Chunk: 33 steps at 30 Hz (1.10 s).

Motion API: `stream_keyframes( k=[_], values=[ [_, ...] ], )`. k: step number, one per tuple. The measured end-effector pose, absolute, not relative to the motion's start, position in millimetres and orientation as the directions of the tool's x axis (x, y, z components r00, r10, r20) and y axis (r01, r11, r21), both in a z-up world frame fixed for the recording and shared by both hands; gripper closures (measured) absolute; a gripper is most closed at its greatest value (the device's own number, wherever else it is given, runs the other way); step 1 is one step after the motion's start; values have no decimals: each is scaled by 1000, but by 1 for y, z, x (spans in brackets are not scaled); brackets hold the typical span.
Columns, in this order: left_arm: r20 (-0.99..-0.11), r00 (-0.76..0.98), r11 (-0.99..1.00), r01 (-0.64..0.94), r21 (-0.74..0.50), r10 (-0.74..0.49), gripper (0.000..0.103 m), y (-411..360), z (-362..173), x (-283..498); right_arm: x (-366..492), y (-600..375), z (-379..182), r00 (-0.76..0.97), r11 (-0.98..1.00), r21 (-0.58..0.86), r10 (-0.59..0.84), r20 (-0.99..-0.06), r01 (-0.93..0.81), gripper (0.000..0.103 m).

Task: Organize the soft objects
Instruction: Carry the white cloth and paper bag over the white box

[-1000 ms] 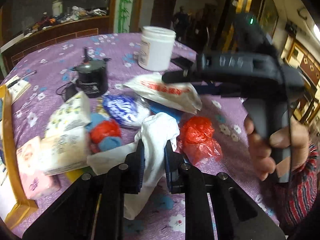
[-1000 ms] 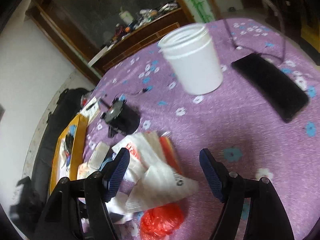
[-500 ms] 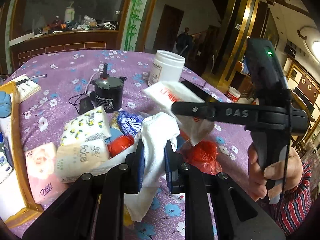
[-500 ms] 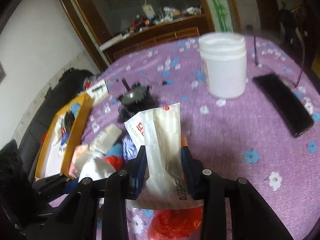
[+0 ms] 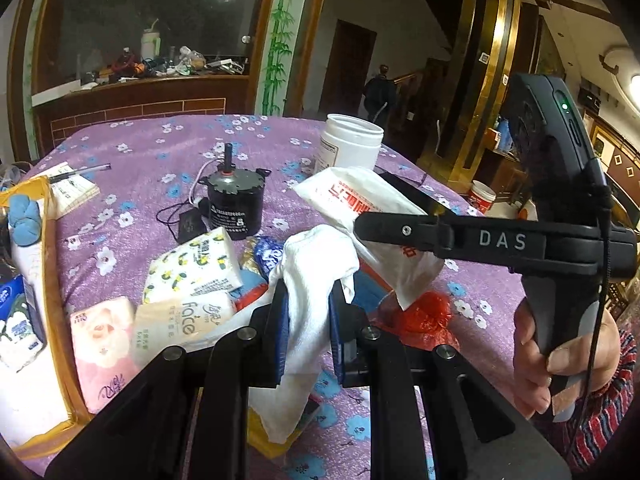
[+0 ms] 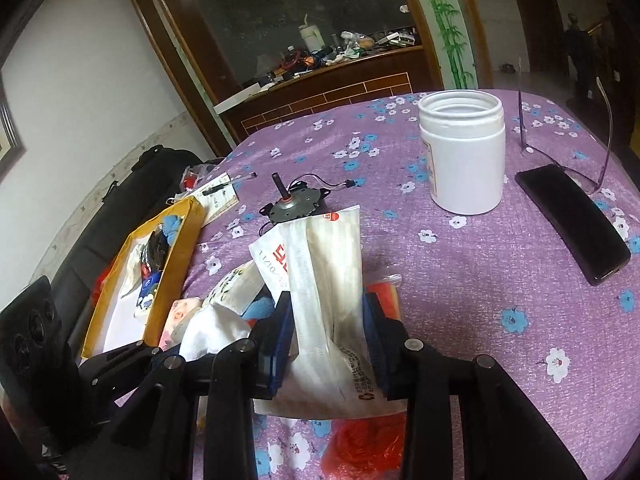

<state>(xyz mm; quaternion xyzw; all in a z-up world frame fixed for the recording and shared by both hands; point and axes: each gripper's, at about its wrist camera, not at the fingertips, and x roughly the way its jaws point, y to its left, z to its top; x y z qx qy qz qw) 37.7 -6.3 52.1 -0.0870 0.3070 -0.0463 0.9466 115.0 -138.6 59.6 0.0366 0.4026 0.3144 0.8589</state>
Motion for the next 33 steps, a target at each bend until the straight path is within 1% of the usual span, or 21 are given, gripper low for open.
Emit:
stream_keyframes(
  k=[7,17,24,29,33],
  values=[
    [-549,831,985,-8,-173,-89,88,-1,56,35,109,-132,61,476,789,303,578,-663,-535,68],
    [-490,866,989,-141,-43,102,88,4,66,26,98,-119,61,491,780,251,572,-657,-573,68],
    [-448,876,981,-194,8,177,88,8,77,17,89,-111,64,494,758,231,592,-637,-610,68],
    [-447,875,978,-211,-3,187,88,18,79,4,88,-108,64,497,752,228,599,-628,-619,68],
    [-455,874,975,-218,-50,172,88,34,83,-11,89,-109,65,490,750,253,609,-624,-611,68]
  ],
)
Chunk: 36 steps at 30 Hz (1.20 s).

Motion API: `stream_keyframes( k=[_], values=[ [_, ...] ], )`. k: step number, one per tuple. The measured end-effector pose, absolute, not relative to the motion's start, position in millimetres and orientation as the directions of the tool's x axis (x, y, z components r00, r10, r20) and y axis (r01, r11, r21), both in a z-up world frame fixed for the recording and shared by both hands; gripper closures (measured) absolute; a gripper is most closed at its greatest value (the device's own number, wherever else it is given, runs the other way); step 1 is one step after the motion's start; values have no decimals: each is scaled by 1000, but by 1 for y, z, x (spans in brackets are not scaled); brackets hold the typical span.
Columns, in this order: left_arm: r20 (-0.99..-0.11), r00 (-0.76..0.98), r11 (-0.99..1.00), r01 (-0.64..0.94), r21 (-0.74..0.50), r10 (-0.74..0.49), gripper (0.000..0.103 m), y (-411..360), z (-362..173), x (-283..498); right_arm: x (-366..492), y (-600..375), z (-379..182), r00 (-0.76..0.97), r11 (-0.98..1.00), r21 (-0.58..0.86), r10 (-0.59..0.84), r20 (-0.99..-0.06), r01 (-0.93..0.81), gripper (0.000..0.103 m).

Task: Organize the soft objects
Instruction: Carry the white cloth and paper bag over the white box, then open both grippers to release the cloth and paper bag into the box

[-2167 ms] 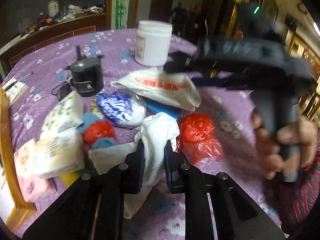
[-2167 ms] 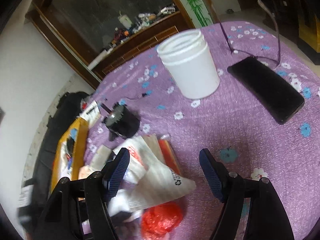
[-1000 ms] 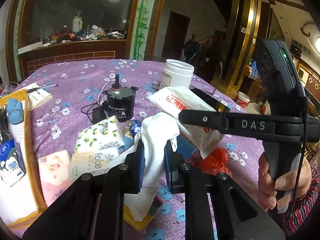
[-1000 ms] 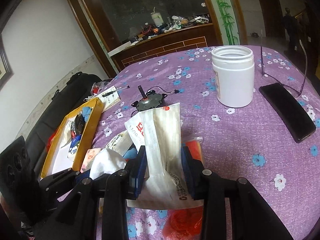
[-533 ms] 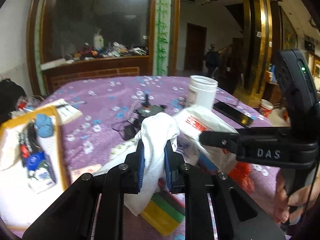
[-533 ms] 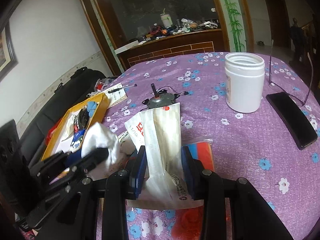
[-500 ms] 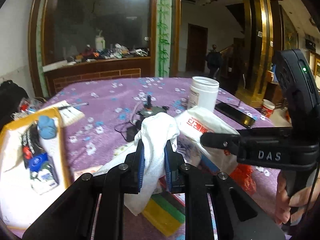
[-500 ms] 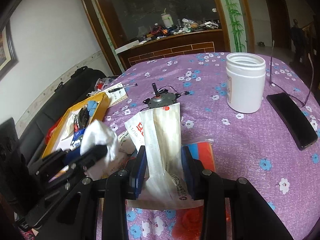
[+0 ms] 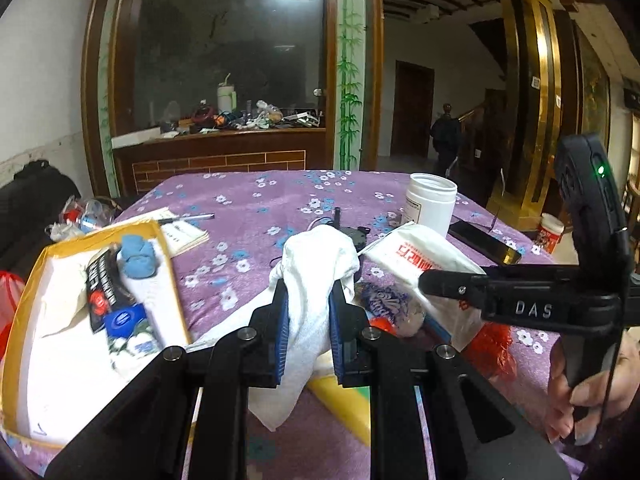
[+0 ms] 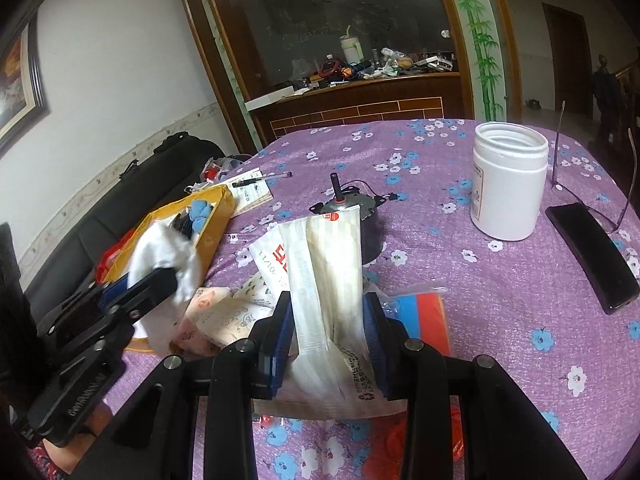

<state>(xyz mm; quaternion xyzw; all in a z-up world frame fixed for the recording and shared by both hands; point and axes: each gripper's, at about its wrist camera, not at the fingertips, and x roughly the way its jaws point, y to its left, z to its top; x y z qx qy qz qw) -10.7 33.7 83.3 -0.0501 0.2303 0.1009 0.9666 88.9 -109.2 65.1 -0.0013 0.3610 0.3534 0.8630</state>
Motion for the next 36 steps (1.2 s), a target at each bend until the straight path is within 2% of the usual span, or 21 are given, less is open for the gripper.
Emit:
stream_keyframes(
  k=[4,11,20,26,36],
  values=[
    [-446,872,958,-271,-95,203,88,64,91,-30,82,-98,72,442,718,321,654,-614,-617,68],
    [-468,835,898,-406,-169,290,88,134,89,-63,40,-32,88,353,626,319,712,-607,-712,68],
    [-583,735,790,-564,-241,347,88,220,56,-91,11,72,78,249,554,292,703,-667,-780,68],
    [-642,697,767,-588,-258,319,88,235,35,-91,3,122,53,210,550,286,670,-712,-785,68],
    [-664,677,760,-600,-248,318,88,245,26,-94,4,140,20,194,565,268,626,-756,-780,67]
  ],
)
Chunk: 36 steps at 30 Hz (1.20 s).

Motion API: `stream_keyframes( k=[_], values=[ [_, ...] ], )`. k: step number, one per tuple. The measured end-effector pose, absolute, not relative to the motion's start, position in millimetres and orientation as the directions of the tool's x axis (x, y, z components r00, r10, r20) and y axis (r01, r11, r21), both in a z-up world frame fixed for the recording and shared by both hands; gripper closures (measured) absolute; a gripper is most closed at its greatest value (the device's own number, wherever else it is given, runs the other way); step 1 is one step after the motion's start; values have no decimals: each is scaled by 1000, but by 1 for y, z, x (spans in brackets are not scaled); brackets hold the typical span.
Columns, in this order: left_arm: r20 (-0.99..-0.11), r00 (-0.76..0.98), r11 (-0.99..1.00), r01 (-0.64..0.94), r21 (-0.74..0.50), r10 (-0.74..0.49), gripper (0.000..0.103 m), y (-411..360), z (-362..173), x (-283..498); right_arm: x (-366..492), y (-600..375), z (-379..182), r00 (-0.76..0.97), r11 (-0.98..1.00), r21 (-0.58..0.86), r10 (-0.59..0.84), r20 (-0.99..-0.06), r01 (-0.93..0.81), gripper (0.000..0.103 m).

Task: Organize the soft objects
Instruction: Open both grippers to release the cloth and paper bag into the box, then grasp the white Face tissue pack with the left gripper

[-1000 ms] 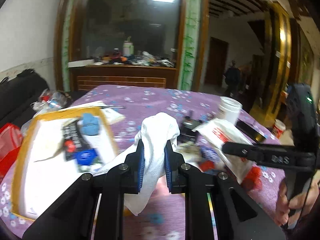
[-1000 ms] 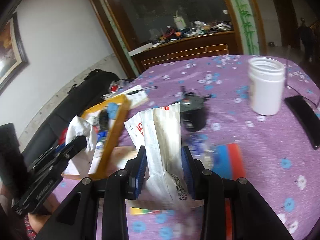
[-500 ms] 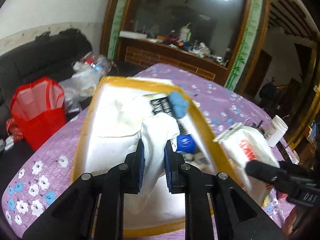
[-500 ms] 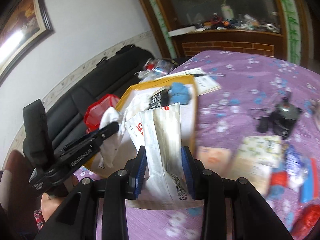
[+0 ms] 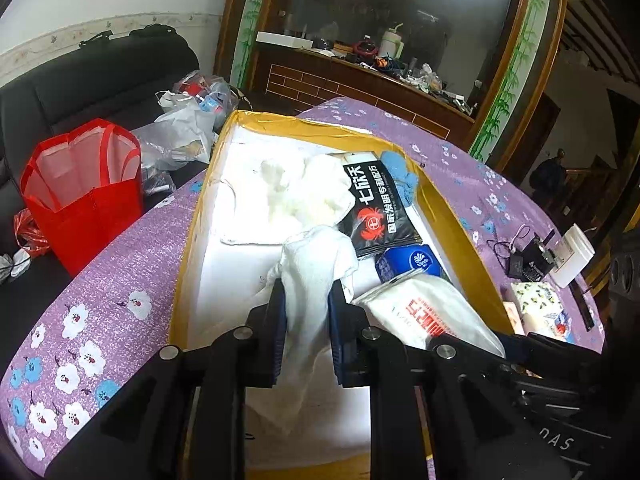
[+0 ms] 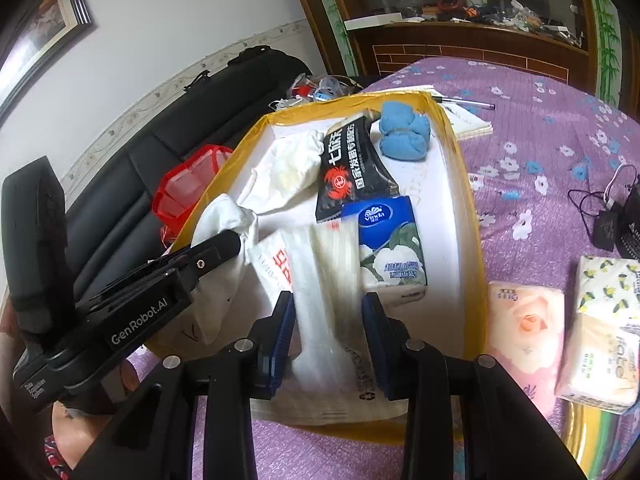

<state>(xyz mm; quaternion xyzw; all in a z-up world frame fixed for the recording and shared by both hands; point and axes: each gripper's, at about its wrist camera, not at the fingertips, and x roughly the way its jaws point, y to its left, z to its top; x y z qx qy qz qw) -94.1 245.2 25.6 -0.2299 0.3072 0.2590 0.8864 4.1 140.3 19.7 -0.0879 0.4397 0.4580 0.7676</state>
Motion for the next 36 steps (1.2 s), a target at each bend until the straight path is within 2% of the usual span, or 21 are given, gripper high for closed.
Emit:
stream_keyframes(
  k=[3,6,9,11,26,36],
  values=[
    [-664,675,759,-602,-246,320,87,246,27,-94,2,141,19,204,565,247,617,-760,-788,65],
    [-659,679,764,-598,-240,325,81,245,28,-94,-2,140,25,218,557,221,614,-759,-800,64],
    [-654,680,767,-598,-231,333,74,243,31,-95,-7,141,30,242,552,191,616,-750,-812,52],
    [-648,685,767,-597,-234,334,69,242,34,-97,-12,140,35,250,543,175,618,-745,-821,51],
    [-605,709,785,-582,-212,362,69,224,59,-101,-33,117,64,361,540,58,635,-683,-840,50],
    [-599,726,824,-535,-184,338,69,193,71,-93,-22,67,88,384,564,89,661,-645,-821,42]
  ],
)
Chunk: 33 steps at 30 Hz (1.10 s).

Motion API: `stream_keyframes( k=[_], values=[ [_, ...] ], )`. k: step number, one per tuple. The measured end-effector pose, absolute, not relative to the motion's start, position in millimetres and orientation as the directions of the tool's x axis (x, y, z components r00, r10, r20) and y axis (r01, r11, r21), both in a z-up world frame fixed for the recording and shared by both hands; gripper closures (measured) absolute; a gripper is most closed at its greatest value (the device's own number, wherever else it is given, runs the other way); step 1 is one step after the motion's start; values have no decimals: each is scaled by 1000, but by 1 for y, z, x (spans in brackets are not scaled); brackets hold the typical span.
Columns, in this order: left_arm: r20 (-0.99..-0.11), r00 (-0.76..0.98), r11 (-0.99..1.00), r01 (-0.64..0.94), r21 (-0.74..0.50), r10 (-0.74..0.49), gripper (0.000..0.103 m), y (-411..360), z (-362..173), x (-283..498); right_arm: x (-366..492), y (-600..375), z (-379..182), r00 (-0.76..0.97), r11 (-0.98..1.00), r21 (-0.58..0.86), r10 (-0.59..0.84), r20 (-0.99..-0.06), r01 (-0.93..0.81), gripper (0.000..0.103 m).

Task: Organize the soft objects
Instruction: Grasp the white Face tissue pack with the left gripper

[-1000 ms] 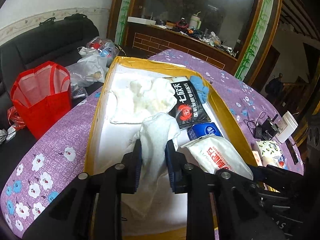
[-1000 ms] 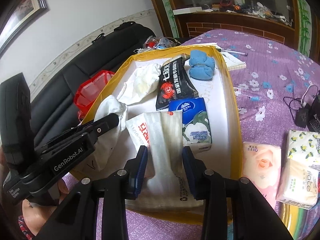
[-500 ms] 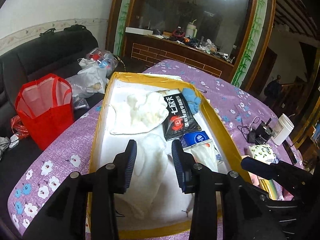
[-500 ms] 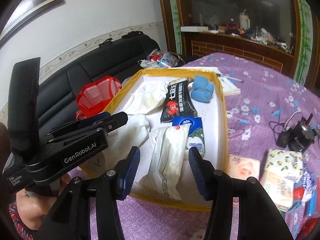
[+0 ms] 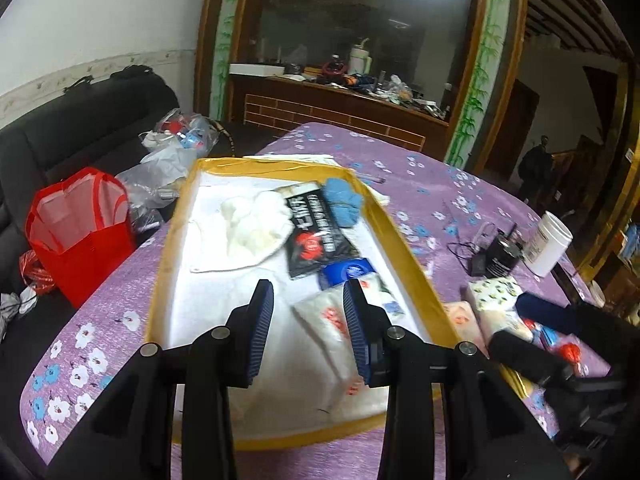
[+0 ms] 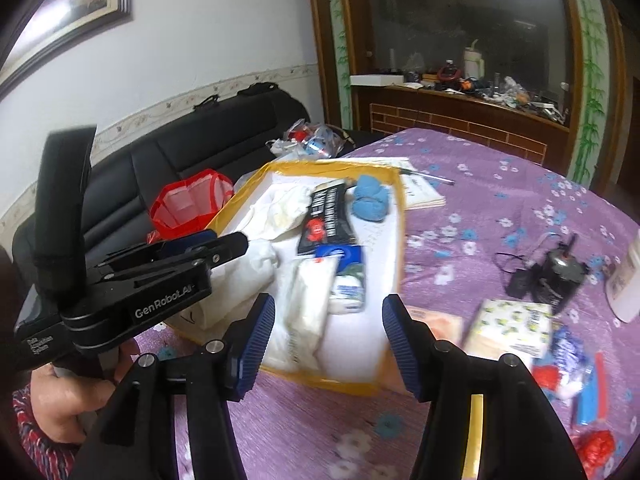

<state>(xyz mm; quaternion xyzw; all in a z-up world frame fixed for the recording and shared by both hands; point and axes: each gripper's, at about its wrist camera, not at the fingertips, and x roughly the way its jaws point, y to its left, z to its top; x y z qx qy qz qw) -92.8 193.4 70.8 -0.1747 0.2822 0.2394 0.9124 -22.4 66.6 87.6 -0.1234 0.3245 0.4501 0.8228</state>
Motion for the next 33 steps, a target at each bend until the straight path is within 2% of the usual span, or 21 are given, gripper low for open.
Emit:
stream_keyframes(
  k=[2,13,15,16,20,23,28,31,33],
  values=[
    [-603,730,837,-517,-181,321,69,185,72,-88,-10,42,94,391,588,126,667,-634,-799,38],
    [-637,748,911,-374,-173,186,69,113,72,-51,56,-84,100,498,729,189,610,-617,-658,38],
    [-656,743,926,-329,-186,133,59,100,68,-41,69,-104,94,517,755,223,601,-609,-616,37],
    [-670,735,930,-311,-196,104,48,94,66,-34,77,-115,90,516,765,255,602,-609,-592,36],
    [-707,707,927,-244,-285,-31,34,80,63,-2,103,-143,77,474,766,392,630,-615,-509,36],
    [-737,673,938,-214,-274,-62,33,66,59,20,106,-151,77,468,763,421,639,-611,-491,36],
    [-801,598,970,-181,-160,-20,33,40,41,54,104,-158,83,482,762,427,643,-595,-488,35],
    [-793,609,977,-173,-121,10,33,32,34,59,105,-156,83,477,759,433,646,-595,-487,34],
    [-785,619,974,-190,-122,22,37,34,30,59,105,-155,84,477,758,432,647,-595,-489,35]
  ],
)
